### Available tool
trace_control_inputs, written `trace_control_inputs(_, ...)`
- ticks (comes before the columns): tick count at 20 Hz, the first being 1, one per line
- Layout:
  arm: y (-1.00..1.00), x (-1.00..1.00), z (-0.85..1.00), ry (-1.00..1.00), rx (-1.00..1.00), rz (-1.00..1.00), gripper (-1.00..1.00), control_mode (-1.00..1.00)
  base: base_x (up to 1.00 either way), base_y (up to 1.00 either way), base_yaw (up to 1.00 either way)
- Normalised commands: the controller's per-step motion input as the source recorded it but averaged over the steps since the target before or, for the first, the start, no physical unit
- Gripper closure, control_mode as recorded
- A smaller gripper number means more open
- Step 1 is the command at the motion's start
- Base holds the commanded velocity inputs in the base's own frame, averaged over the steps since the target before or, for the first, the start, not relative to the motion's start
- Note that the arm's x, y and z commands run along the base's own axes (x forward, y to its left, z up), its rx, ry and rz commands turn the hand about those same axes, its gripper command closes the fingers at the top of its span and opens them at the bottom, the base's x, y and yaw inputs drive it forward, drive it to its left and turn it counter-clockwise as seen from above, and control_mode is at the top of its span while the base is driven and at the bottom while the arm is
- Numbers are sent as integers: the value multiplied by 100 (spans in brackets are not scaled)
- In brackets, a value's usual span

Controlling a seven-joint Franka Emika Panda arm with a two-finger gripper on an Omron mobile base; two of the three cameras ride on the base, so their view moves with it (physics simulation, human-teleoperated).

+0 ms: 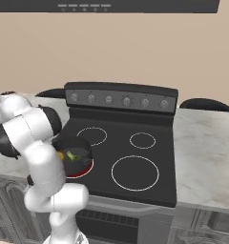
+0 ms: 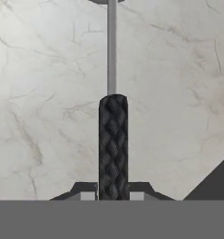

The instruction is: Put the broccoli and lemon in the pot. Retrieve the spatula and lightly stir the vegetables in the pot.

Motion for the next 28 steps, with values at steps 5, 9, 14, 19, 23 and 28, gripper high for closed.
trace_control_inputs(5, -28, -42, 65, 0, 11, -1, 100, -100, 0, 0, 0)
trace_control_inputs(9, -25, -43, 51, 0, 19, -12, 100, -100, 0, 0, 0)
trace_control_inputs(14, -14, -35, 55, -2, 15, -17, 100, -100, 0, 0, 0)
trace_control_inputs(19, -6, -35, 56, 0, 27, -35, 100, -100, 0, 0, 0)
trace_control_inputs(23, 0, -32, 53, 8, 45, -47, 100, -100, 0, 0, 0)
trace_control_inputs(28, 1, -36, 45, 11, 51, -48, 100, -100, 0, 0, 0)
